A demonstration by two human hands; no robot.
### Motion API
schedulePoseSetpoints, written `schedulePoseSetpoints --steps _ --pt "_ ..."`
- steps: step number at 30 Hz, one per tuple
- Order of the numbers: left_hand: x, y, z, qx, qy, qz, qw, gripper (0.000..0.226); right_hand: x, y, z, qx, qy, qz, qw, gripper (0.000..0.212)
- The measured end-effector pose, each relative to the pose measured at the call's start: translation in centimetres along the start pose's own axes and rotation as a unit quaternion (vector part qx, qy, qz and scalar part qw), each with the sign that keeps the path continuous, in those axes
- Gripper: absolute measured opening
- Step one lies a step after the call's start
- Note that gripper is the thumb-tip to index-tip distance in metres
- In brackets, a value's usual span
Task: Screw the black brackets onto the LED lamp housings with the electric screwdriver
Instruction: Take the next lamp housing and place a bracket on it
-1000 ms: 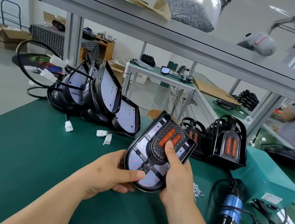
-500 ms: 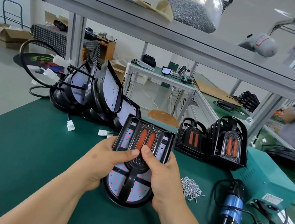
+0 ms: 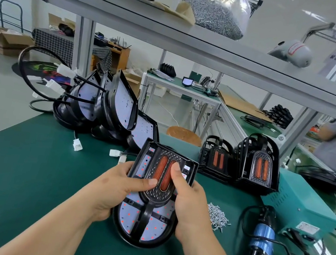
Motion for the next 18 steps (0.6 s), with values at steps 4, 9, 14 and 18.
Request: schedulePoseSetpoints --steps 4,9,14,18 --pt "0.6 0.2 -0.3 0.002 0.055 -0.012 0.998 0.042 0.1 -0.4 -0.1 0.016 0.004 -0.005 1.000 0.037" --pt "0.2 1.3 -0.1 -0.053 0.036 -0.040 0.997 0.057 -0.3 -0.9 -0.4 0.030 -0.011 -0.013 0.999 0.033" --pt "-0.6 1.2 -0.2 -0.054 0.000 -0.051 0.997 0.045 -0.5 -1.2 -0.5 0.043 -0.020 -0.030 0.998 0.043" --pt "-1.3 1.2 -0.2 -0.053 -0.031 -0.048 0.997 0.037 0.4 -0.7 -0.2 0.024 -0.010 -0.116 0.993 0.051"
Point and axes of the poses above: each hand's wrist, its own z-axis towards the middle knuckle, its own y-axis out of the back of the hand, x = y × z, the point moved 9 cm from there along z, towards the middle knuckle
